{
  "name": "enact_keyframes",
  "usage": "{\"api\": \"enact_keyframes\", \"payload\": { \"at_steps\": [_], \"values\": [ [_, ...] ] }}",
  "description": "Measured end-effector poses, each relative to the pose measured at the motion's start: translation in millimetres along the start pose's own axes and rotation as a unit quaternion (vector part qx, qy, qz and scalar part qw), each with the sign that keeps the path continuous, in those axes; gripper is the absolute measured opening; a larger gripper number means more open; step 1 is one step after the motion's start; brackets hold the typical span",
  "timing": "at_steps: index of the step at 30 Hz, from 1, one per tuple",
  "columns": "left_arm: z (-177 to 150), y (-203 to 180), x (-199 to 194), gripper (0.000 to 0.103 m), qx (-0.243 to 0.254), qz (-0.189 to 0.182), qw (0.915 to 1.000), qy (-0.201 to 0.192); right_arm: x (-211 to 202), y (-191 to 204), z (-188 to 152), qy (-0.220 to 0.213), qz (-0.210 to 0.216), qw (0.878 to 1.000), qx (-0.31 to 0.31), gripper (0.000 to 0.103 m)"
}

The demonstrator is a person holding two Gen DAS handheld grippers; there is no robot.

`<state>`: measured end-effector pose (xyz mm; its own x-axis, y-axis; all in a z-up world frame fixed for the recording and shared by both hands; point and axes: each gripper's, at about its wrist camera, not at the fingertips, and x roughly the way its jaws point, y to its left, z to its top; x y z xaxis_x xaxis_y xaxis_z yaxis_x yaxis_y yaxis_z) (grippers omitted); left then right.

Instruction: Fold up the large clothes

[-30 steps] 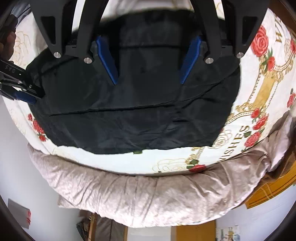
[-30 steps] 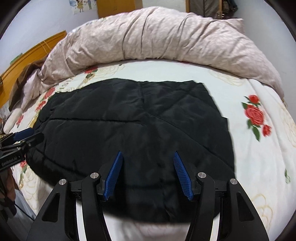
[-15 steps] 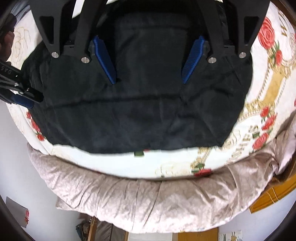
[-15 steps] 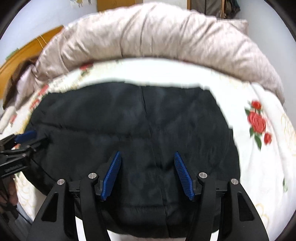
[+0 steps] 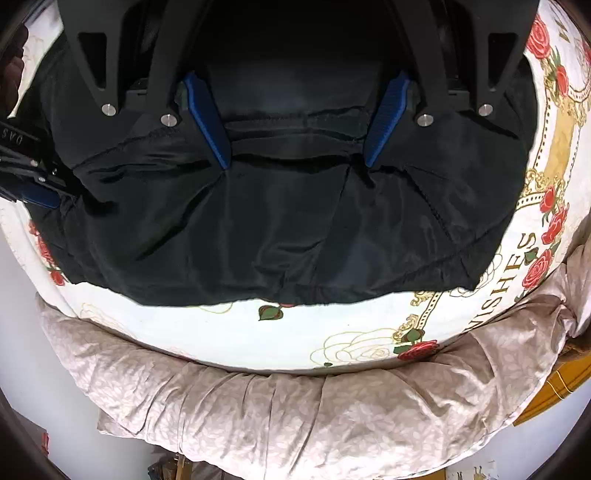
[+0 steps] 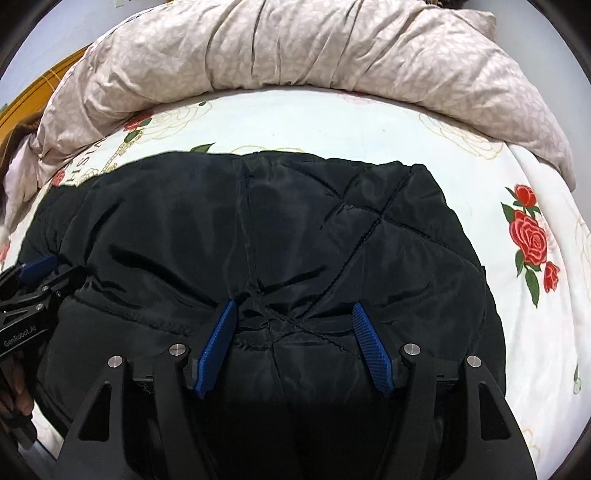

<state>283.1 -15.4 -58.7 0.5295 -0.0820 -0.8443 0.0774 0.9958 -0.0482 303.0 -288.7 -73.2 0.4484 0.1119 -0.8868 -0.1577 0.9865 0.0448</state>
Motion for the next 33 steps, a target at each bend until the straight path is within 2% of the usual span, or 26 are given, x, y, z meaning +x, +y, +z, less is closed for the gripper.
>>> {"api": "enact_keyframes", "payload": {
  "at_steps": [2, 4, 5, 8, 10, 14, 23, 27, 30, 33],
  "values": [
    [6, 10, -14, 0.070, 0.000, -0.006, 0.9999, -0.012, -20, -7, 8, -0.034, 0.004, 0.999, 0.008, 0.065],
    [12, 23, -23, 0.070, 0.002, 0.014, 0.9993, -0.036, -31, -21, 14, -0.058, -0.006, 0.998, 0.018, 0.065],
    [15, 34, -23, 0.070, 0.001, 0.033, 0.9986, -0.042, -26, -29, 17, -0.051, -0.014, 0.998, 0.023, 0.065],
    [18, 67, -1, 0.070, -0.024, 0.069, 0.9971, -0.020, 3, -53, 16, -0.014, -0.033, 0.999, 0.040, 0.065],
    [15, 80, 10, 0.071, -0.029, 0.071, 0.9969, -0.018, 15, -60, 13, -0.007, -0.041, 0.998, 0.036, 0.065],
    [8, 78, 23, 0.071, -0.011, 0.080, 0.9963, -0.028, 24, -57, 7, -0.017, -0.064, 0.998, 0.019, 0.065],
    [7, 79, 34, 0.072, -0.018, 0.079, 0.9961, -0.035, 34, -62, 8, -0.026, -0.065, 0.997, 0.029, 0.065],
    [14, 84, 21, 0.069, -0.024, 0.070, 0.9968, -0.029, 12, -65, 11, -0.042, -0.057, 0.997, 0.038, 0.065],
    [11, 95, -7, 0.068, -0.039, 0.059, 0.9960, -0.054, -19, -72, 2, -0.069, -0.046, 0.995, 0.049, 0.065],
    [-4, 108, -30, 0.068, -0.041, 0.067, 0.9937, -0.080, -39, -82, -16, -0.086, -0.050, 0.994, 0.049, 0.065]
  ]
}}
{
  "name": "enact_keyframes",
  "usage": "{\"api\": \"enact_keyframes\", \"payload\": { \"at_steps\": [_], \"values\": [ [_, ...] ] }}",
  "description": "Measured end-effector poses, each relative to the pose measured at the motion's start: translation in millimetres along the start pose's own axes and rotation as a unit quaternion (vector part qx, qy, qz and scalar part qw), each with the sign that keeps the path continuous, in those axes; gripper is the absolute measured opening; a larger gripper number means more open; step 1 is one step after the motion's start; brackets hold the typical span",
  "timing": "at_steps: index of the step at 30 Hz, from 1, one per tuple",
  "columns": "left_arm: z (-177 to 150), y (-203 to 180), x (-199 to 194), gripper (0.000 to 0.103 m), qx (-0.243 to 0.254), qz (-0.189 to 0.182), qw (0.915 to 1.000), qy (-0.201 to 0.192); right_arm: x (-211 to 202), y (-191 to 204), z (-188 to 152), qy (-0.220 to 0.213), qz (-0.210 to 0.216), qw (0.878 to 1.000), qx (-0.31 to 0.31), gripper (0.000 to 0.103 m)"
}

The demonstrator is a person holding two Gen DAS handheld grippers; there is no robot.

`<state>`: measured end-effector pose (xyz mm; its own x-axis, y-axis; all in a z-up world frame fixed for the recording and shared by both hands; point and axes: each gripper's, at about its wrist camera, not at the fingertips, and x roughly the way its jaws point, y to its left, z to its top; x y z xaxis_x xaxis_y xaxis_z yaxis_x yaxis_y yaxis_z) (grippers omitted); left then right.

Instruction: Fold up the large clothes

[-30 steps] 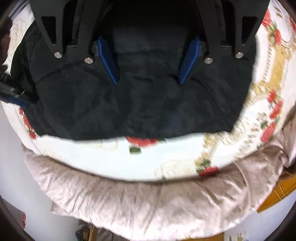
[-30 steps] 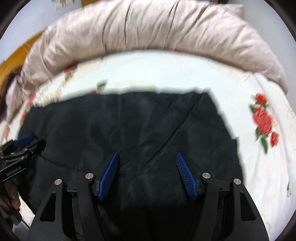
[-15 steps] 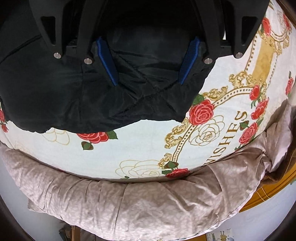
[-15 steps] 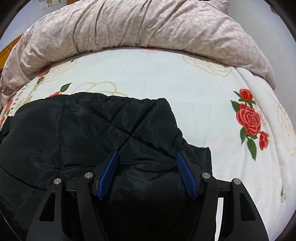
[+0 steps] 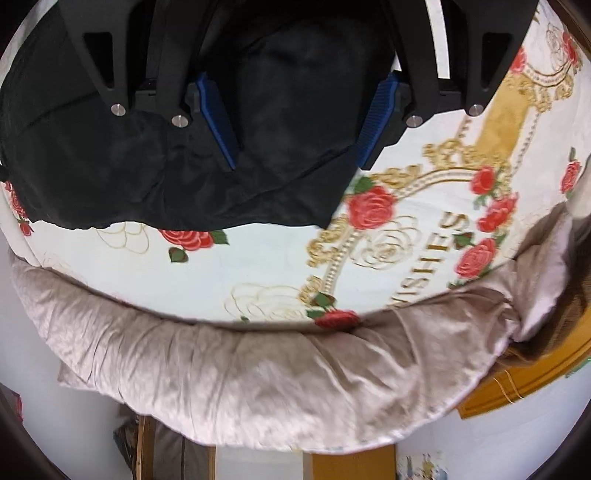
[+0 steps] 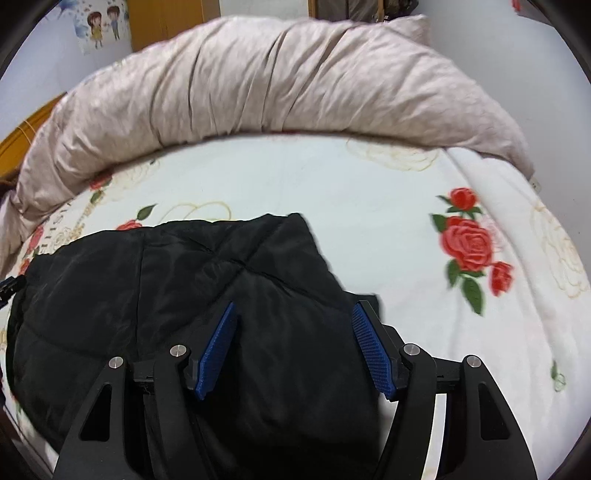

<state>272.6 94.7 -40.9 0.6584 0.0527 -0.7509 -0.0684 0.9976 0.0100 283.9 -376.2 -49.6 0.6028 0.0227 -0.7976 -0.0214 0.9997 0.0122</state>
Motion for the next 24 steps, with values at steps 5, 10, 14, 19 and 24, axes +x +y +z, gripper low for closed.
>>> {"api": "enact_keyframes", "payload": {
  "at_steps": [5, 10, 14, 19, 24],
  "values": [
    [-24, 12, 24, 0.069, -0.008, 0.010, 0.9994, 0.031, 24, -17, -22, 0.038, -0.010, 0.999, 0.020, 0.065],
    [-19, 8, 16, 0.067, -0.012, 0.020, 0.9994, 0.026, 12, -16, -18, 0.028, -0.015, 0.999, 0.015, 0.065],
    [-29, 19, -9, 0.066, -0.017, 0.014, 0.9997, 0.006, -7, -23, -30, 0.018, 0.003, 0.999, 0.029, 0.065],
    [-52, 41, -4, 0.069, -0.051, 0.018, 0.9982, 0.028, 4, -34, -51, 0.042, 0.019, 0.997, 0.055, 0.066],
    [-58, 47, 11, 0.072, -0.081, 0.006, 0.9959, 0.040, 18, -36, -51, 0.051, 0.034, 0.996, 0.060, 0.067]
  ]
}}
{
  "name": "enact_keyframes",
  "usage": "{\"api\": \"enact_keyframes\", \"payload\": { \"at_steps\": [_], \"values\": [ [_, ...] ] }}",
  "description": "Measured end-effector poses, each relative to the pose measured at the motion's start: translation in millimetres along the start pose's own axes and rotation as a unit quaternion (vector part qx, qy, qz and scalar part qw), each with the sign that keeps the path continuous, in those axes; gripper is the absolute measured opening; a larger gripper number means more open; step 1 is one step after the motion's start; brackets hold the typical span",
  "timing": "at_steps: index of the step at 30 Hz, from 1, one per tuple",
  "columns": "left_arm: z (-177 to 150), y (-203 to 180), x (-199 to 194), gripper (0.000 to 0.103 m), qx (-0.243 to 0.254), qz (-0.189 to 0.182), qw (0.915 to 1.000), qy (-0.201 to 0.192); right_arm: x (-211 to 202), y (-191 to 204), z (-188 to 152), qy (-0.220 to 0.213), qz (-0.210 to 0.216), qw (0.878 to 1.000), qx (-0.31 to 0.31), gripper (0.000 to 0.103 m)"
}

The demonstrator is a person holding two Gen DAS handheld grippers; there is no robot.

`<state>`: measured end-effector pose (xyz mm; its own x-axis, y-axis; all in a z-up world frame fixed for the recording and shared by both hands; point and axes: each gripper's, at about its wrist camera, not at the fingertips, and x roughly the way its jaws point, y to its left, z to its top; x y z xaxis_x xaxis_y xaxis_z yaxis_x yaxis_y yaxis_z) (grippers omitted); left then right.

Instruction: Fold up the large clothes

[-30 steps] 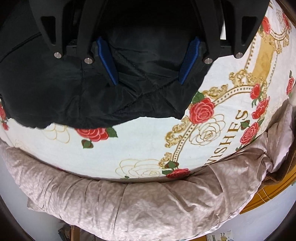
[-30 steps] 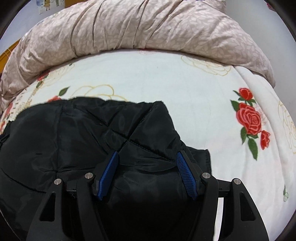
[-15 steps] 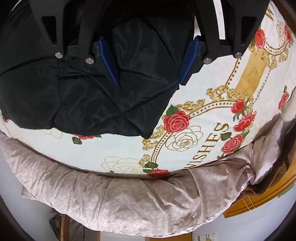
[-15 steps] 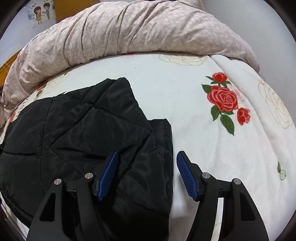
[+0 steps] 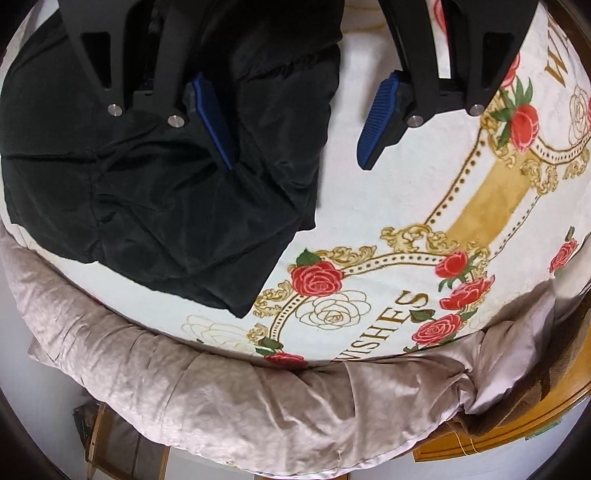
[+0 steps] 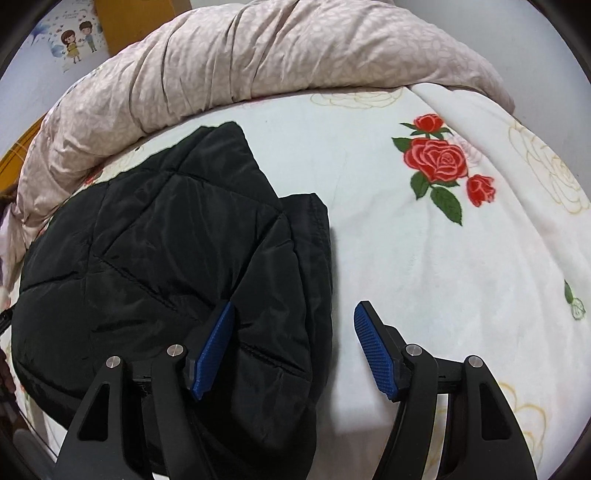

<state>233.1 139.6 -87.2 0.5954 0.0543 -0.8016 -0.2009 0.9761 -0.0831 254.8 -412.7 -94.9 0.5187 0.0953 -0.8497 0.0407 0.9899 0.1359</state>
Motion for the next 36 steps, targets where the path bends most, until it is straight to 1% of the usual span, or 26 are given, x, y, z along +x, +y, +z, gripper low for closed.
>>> {"api": "enact_keyframes", "payload": {
  "at_steps": [2, 4, 6, 9, 11, 12, 13, 15, 18, 21, 24, 27, 29, 33, 36],
  "values": [
    [1, -2, 6, 0.072, -0.004, -0.002, 1.0000, 0.006, 4, -4, 2, 0.005, 0.008, 1.000, 0.011, 0.068],
    [4, -4, 4, 0.071, -0.009, 0.000, 0.9999, 0.009, -1, -3, 4, 0.005, 0.005, 1.000, 0.016, 0.068],
    [5, -3, -4, 0.068, -0.012, -0.010, 0.9999, 0.004, -13, 0, 2, -0.001, 0.011, 1.000, 0.009, 0.068],
    [-1, 3, -11, 0.068, -0.024, -0.028, 0.9993, 0.003, -19, -3, -6, 0.001, 0.027, 1.000, 0.013, 0.068],
    [-7, 8, -9, 0.070, -0.032, -0.038, 0.9987, 0.005, -13, -7, -8, 0.008, 0.038, 0.999, 0.020, 0.068],
    [-8, 8, -5, 0.074, -0.030, -0.037, 0.9989, 0.005, -7, -10, -8, 0.016, 0.045, 0.999, 0.025, 0.068],
    [-10, 8, 1, 0.076, -0.028, -0.036, 0.9989, 0.009, 0, -12, -8, 0.023, 0.050, 0.998, 0.030, 0.070],
    [-10, 9, 13, 0.082, -0.032, -0.043, 0.9985, 0.014, 13, -13, -5, 0.031, 0.058, 0.997, 0.032, 0.070],
    [-9, 12, 25, 0.083, -0.051, -0.063, 0.9963, 0.027, 23, -15, -2, 0.036, 0.066, 0.997, 0.035, 0.072],
    [-8, 13, 34, 0.086, -0.056, -0.077, 0.9948, 0.035, 34, -18, 2, 0.040, 0.081, 0.995, 0.039, 0.074],
    [-5, 14, 43, 0.087, -0.064, -0.091, 0.9929, 0.043, 43, -19, 7, 0.047, 0.097, 0.993, 0.046, 0.075],
    [-4, 14, 46, 0.088, -0.069, -0.100, 0.9914, 0.049, 43, -19, 7, 0.053, 0.107, 0.992, 0.048, 0.075],
    [-7, 15, 44, 0.088, -0.070, -0.105, 0.9908, 0.051, 41, -19, 4, 0.057, 0.118, 0.990, 0.049, 0.071],
    [-12, 17, 50, 0.088, -0.079, -0.122, 0.9879, 0.054, 46, -23, 2, 0.059, 0.141, 0.986, 0.061, 0.071],
    [-7, 13, 56, 0.088, -0.072, -0.127, 0.9875, 0.060, 53, -20, 10, 0.061, 0.157, 0.984, 0.058, 0.071]
  ]
}}
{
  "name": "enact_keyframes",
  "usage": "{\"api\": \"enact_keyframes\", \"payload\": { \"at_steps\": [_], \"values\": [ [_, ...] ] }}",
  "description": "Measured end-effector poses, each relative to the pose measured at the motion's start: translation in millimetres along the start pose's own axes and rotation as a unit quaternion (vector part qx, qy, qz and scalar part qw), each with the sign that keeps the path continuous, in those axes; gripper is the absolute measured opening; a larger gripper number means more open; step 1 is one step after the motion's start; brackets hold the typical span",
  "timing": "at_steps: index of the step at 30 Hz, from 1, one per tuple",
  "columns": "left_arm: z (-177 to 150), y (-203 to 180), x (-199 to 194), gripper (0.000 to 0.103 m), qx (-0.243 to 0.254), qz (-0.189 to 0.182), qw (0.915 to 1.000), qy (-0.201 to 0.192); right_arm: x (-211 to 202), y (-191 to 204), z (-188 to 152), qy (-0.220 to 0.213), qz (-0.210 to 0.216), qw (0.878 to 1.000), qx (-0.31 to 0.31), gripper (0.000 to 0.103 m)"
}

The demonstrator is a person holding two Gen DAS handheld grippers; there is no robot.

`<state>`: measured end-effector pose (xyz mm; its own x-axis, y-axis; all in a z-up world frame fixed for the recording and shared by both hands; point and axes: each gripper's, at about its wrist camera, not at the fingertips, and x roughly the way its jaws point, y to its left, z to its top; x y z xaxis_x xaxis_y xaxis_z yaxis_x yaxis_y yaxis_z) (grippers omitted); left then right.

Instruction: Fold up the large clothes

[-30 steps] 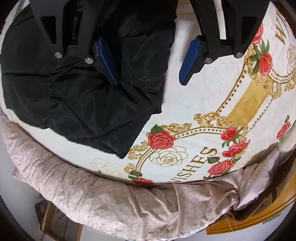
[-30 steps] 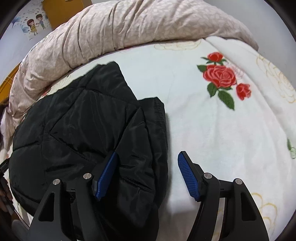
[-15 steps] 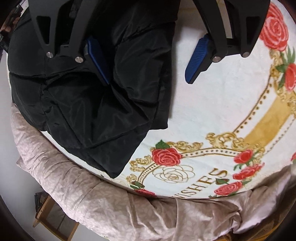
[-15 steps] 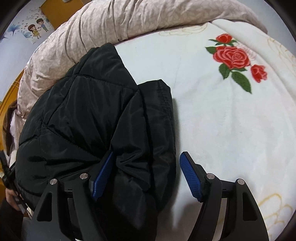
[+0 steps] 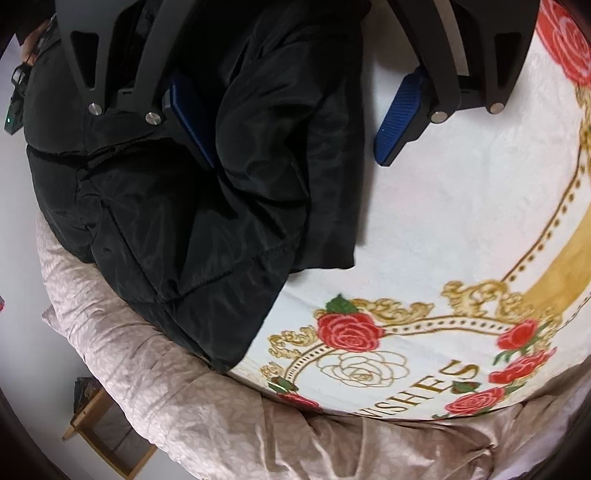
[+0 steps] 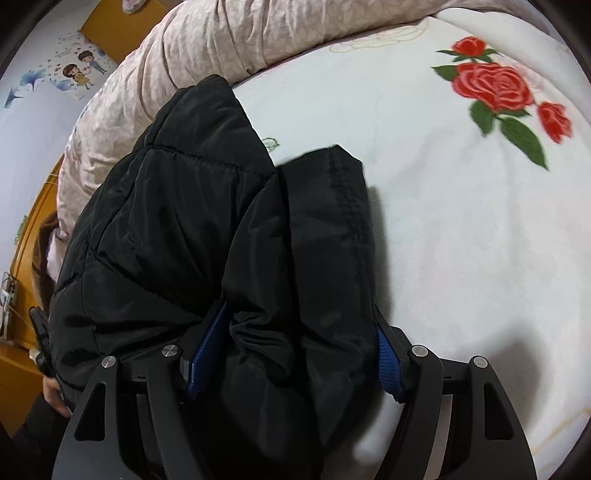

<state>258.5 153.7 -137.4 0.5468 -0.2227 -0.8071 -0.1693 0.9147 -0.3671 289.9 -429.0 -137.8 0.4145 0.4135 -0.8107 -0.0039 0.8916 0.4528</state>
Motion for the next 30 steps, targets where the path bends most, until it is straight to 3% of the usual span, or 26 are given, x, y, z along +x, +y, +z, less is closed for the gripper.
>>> {"api": "enact_keyframes", "payload": {
  "at_steps": [5, 7, 12, 15, 23, 30],
  "values": [
    [3, 0, 6, 0.088, 0.003, -0.022, 0.9997, 0.011, 3, -4, 4, 0.010, 0.035, 0.999, 0.003, 0.053],
    [5, -4, 7, 0.081, 0.009, -0.031, 0.9994, 0.016, 3, -2, 4, 0.010, 0.041, 0.999, 0.006, 0.047],
    [4, -18, -6, 0.041, 0.022, -0.030, 0.9992, 0.012, -8, 9, 5, 0.011, 0.035, 0.999, 0.000, 0.033],
    [6, -25, -24, 0.029, 0.038, -0.011, 0.9992, 0.003, -25, 19, 6, 0.005, 0.025, 1.000, -0.015, 0.025],
    [-7, -47, -99, 0.025, 0.072, -0.014, 0.9964, -0.042, -91, 39, -14, -0.028, 0.030, 0.998, -0.037, 0.021],
    [-29, -47, -138, 0.025, 0.068, -0.029, 0.9960, -0.050, -121, 39, -41, -0.041, 0.042, 0.998, -0.033, 0.021]
  ]
}}
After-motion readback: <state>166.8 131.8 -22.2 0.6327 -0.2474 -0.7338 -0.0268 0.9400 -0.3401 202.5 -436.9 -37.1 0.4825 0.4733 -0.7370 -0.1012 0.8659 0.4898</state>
